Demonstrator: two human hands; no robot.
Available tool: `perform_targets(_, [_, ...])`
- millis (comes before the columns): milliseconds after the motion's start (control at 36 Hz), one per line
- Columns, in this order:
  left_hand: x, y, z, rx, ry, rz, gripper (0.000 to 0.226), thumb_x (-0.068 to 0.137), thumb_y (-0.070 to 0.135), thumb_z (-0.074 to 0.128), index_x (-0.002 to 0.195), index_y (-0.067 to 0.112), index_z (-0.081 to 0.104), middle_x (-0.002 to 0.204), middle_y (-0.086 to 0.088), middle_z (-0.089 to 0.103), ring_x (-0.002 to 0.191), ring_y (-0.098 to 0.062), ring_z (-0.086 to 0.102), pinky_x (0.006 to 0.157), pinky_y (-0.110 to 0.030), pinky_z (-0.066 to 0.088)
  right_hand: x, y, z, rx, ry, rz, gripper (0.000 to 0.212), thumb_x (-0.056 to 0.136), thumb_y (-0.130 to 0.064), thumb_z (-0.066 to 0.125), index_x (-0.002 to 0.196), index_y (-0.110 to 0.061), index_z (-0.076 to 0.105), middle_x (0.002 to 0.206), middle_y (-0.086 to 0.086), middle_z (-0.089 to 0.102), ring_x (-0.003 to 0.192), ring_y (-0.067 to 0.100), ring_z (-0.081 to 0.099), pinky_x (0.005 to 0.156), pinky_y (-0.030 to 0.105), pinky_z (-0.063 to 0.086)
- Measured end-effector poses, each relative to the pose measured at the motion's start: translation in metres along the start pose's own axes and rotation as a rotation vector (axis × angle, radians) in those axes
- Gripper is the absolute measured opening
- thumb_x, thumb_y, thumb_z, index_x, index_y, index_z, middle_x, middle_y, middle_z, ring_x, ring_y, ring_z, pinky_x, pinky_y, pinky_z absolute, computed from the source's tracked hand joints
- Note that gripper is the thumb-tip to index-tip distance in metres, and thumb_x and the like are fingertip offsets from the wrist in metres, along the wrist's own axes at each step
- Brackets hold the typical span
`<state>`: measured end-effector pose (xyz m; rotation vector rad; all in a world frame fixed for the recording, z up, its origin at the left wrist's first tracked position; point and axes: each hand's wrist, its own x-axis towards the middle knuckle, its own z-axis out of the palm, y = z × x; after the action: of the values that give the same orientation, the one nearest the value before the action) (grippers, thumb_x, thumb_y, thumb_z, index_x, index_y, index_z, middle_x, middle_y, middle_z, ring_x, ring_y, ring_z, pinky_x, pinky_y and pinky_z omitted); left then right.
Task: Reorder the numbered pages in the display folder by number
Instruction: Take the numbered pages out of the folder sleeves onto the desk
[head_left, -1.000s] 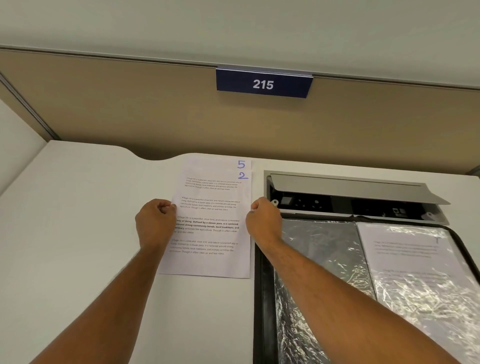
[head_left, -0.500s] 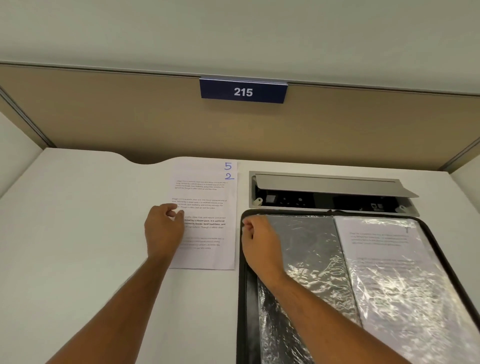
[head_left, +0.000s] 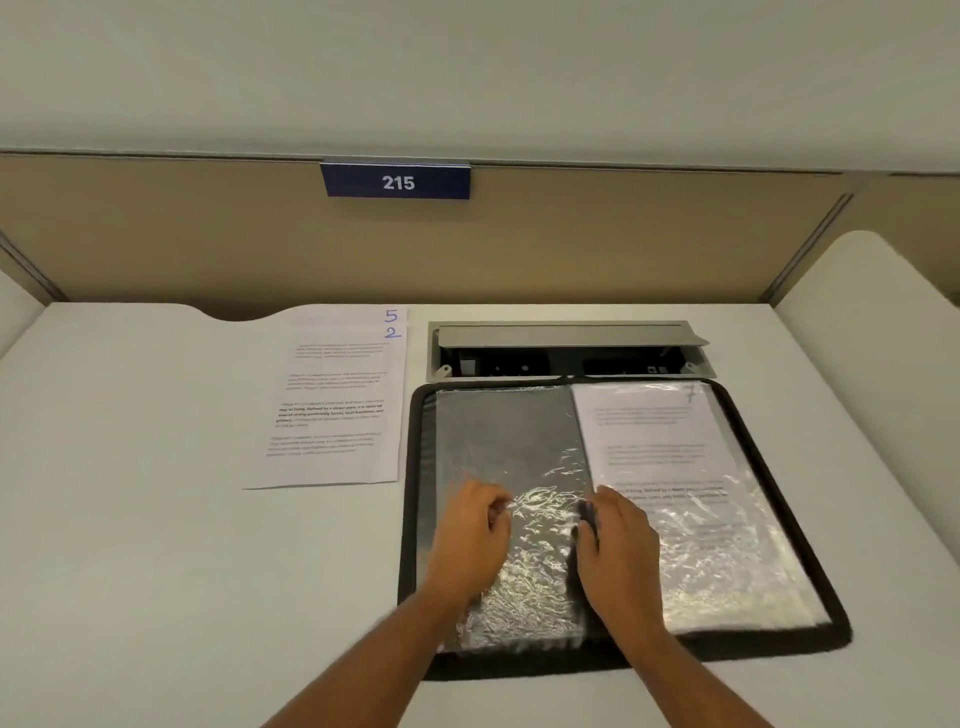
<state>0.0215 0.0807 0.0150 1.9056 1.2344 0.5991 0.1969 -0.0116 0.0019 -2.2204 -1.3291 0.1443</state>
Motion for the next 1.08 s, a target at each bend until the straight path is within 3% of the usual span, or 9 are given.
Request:
perform_targets(222, [-0.032, 0.028, 0.044, 0.080, -0.144, 0.126, 0.014, 0.098, 0.022, 0.064, 0.110, 0.027, 0.067, 0.107, 0.017, 0.057, 0.099, 0.003, 0.055, 0.090, -0.018, 0.050, -0.046, 0.079, -0.034, -0.228, 0.032, 0.259, 0.071, 0.094, -0.040, 0.066, 0.147, 0.003, 0.046, 0.155, 0.021, 0.044, 0.144, 0.035, 0.040, 0.116, 0.053, 0.037])
perform_targets(361, [-0.038, 0.039, 0.059, 0.144, -0.136, 0.089, 0.014, 0.098, 0.028, 0.065, 0.111, 0.025, 0.069, 0.106, 0.017, 0.052, 0.100, 0.000, 0.052, 0.093, -0.019, 0.048, -0.064, 0.109, -0.052, -0.332, 0.092, 0.424, 0.089, 0.093, -0.052, 0.064, 0.145, 0.015, 0.040, 0.157, 0.031, 0.033, 0.148, 0.043, 0.029, 0.119, 0.058, 0.031])
perform_targets(500, [-0.040, 0.049, 0.066, 0.147, -0.121, 0.009, 0.016, 0.097, 0.025, 0.066, 0.112, 0.023, 0.070, 0.106, 0.017, 0.050, 0.099, -0.002, 0.055, 0.094, -0.020, 0.049, -0.071, 0.120, -0.056, -0.379, 0.044, 0.380, 0.081, 0.097, -0.057, 0.030, 0.144, 0.006, 0.050, 0.155, 0.037, 0.032, 0.150, 0.048, 0.023, 0.118, 0.062, 0.026])
perform_targets(556, [-0.040, 0.052, 0.068, 0.126, -0.122, -0.025, 0.017, 0.097, 0.024, 0.065, 0.113, 0.023, 0.070, 0.111, 0.015, 0.052, 0.097, -0.002, 0.056, 0.092, -0.018, 0.051, -0.070, 0.118, -0.056, -0.377, 0.032, 0.306, 0.066, 0.098, -0.047, 0.034, 0.144, -0.003, 0.054, 0.154, 0.039, 0.032, 0.149, 0.051, 0.023, 0.116, 0.064, 0.028])
perform_targets(639, [-0.041, 0.063, 0.068, 0.074, -0.111, -0.086, 0.011, 0.099, 0.021, 0.064, 0.108, 0.023, 0.068, 0.112, 0.011, 0.053, 0.089, -0.002, 0.059, 0.073, -0.004, 0.047, -0.066, 0.114, -0.054, -0.344, 0.077, 0.251, 0.042, 0.099, -0.024, 0.058, 0.139, -0.011, 0.063, 0.155, 0.039, 0.031, 0.148, 0.052, 0.023, 0.117, 0.064, 0.030])
perform_targets(722, [-0.042, 0.073, 0.067, 0.030, -0.078, -0.082, 0.003, 0.098, 0.020, 0.064, 0.097, 0.021, 0.066, 0.098, 0.006, 0.062, 0.087, -0.008, 0.063, 0.072, -0.013, 0.051, -0.062, 0.107, -0.050, -0.272, 0.075, 0.215, 0.041, 0.093, -0.016, 0.070, 0.134, -0.015, 0.067, 0.155, 0.036, 0.032, 0.149, 0.050, 0.026, 0.118, 0.061, 0.032])
perform_targets(889, [-0.035, 0.089, 0.065, -0.188, -0.097, -0.214, 0.021, 0.101, 0.037, 0.059, 0.116, 0.023, 0.061, 0.103, 0.010, 0.066, 0.092, -0.005, 0.065, 0.078, -0.018, 0.053, -0.064, 0.082, -0.045, 0.027, 0.054, 0.109, 0.039, 0.096, -0.017, 0.067, 0.135, -0.018, 0.067, 0.162, 0.017, 0.033, 0.141, 0.039, 0.046, 0.100, 0.050, 0.056])
perform_targets(972, [-0.032, 0.095, 0.062, -0.194, -0.108, -0.238, 0.026, 0.101, 0.042, 0.056, 0.120, 0.024, 0.058, 0.104, 0.009, 0.066, 0.092, -0.007, 0.066, 0.075, -0.022, 0.055, -0.062, 0.069, -0.047, 0.178, 0.092, 0.149, 0.036, 0.097, -0.013, 0.067, 0.132, -0.015, 0.069, 0.161, 0.002, 0.029, 0.142, 0.034, 0.046, 0.100, 0.042, 0.055])
perform_targets(1083, [-0.030, 0.100, 0.057, -0.275, -0.062, -0.287, 0.037, 0.098, 0.056, 0.052, 0.117, 0.025, 0.056, 0.100, 0.002, 0.069, 0.086, -0.015, 0.070, 0.080, -0.037, 0.061, -0.062, 0.060, -0.049, 0.274, 0.022, -0.013, 0.036, 0.097, -0.012, 0.067, 0.132, -0.019, 0.069, 0.164, -0.003, 0.029, 0.141, 0.023, 0.048, 0.107, 0.031, 0.047])
